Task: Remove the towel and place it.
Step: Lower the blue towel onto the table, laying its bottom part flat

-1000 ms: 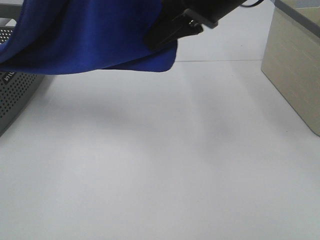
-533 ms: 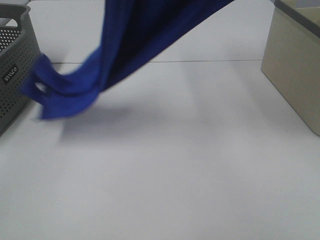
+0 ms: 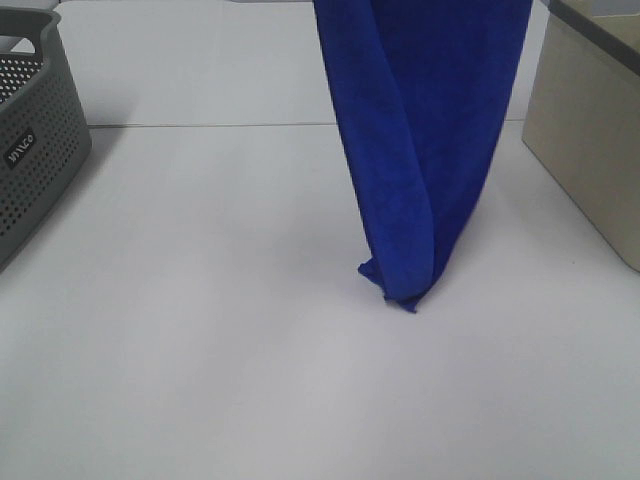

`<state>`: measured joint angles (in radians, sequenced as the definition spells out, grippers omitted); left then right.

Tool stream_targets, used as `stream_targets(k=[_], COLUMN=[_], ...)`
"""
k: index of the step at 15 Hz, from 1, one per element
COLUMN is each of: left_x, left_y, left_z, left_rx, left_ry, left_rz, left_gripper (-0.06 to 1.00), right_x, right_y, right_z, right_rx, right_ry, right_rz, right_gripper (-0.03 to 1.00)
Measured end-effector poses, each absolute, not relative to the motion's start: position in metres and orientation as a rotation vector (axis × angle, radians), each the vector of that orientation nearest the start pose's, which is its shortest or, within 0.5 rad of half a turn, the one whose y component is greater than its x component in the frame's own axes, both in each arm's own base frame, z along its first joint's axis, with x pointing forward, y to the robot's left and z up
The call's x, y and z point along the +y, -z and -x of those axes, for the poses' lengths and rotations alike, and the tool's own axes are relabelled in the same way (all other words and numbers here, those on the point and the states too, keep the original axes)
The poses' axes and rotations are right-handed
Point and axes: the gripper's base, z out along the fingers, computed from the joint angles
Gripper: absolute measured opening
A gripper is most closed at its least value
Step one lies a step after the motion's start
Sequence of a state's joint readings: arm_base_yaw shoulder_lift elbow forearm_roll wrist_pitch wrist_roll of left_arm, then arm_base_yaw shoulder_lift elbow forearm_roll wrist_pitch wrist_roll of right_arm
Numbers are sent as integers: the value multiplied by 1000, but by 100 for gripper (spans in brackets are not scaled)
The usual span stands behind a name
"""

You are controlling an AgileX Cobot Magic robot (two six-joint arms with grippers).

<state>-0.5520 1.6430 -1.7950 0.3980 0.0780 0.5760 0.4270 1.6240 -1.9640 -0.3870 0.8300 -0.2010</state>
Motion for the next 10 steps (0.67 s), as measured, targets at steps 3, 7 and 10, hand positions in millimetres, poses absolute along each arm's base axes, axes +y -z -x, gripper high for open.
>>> stream_targets(k=[3, 7, 10], left_x=[-190, -187, -168], left_y=[-503, -487, -472], left_z=[-344, -368, -397], left_rx=[914, 872, 862], left_ry=[-380, -391, -418], left_rz=[-870, -844, -791], left_gripper=[0, 0, 0], right_x=[128, 143, 159], right_y=[-516, -506, -479], right_z=[-339, -360, -388], right_rx=[1578, 1495, 1487], right_ry=[299, 243, 224], right_rz=[585, 583, 624], right_gripper=[2, 2, 2])
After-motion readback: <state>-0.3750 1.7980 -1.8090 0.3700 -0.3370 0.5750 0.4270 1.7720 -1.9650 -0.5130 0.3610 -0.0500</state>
